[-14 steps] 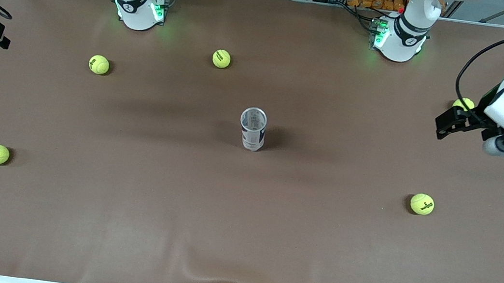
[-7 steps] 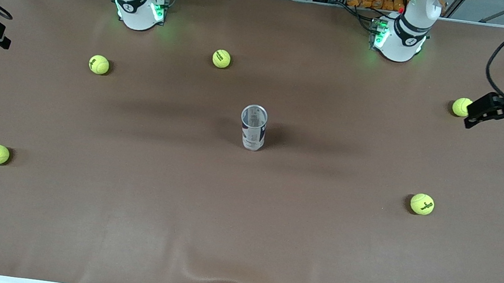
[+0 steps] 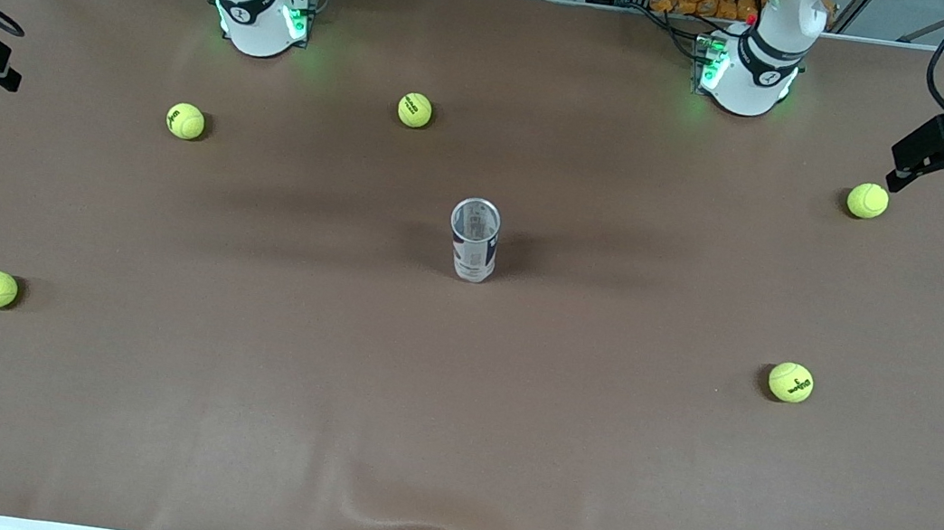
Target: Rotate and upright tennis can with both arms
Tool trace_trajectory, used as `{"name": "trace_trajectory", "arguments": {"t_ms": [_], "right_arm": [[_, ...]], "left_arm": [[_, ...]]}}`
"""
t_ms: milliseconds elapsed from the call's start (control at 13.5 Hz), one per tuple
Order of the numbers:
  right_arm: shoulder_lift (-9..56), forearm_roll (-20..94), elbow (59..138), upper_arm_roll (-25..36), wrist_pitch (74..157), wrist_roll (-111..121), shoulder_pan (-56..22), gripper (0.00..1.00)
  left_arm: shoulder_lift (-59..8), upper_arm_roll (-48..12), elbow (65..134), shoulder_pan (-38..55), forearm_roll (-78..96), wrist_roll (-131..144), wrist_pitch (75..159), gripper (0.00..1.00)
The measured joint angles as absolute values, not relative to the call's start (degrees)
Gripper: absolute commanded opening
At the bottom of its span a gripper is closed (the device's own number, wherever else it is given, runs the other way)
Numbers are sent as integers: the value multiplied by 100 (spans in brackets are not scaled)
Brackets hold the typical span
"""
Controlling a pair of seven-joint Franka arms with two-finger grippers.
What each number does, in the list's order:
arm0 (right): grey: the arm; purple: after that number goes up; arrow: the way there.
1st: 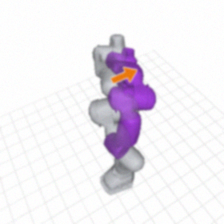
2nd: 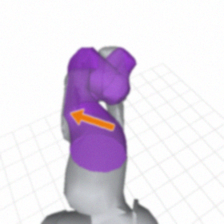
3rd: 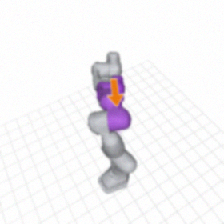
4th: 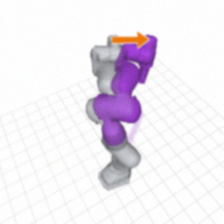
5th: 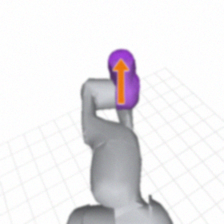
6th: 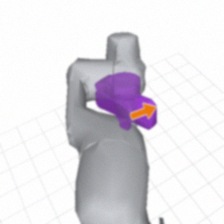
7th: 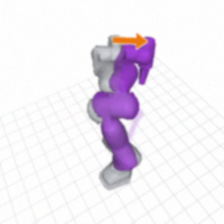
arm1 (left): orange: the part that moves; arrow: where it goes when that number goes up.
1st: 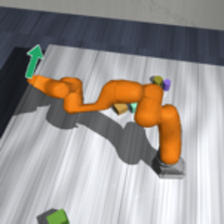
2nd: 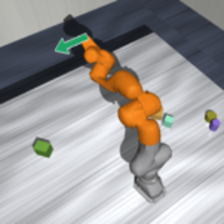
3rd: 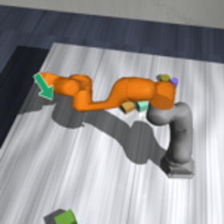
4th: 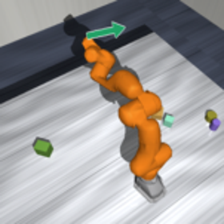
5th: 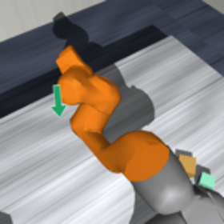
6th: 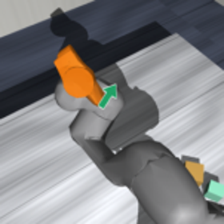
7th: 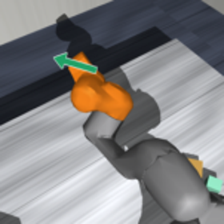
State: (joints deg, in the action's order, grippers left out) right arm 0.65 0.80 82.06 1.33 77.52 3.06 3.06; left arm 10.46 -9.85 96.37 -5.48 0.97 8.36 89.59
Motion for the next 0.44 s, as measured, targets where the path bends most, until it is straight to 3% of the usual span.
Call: {"name": "trace_trajectory", "arguments": {"t_ms": [444], "right_arm": [[65,80,8206,142,7750,306,315,100]], "left_arm": [[961,-981,9661,-588,120,831,8971,100]]}}
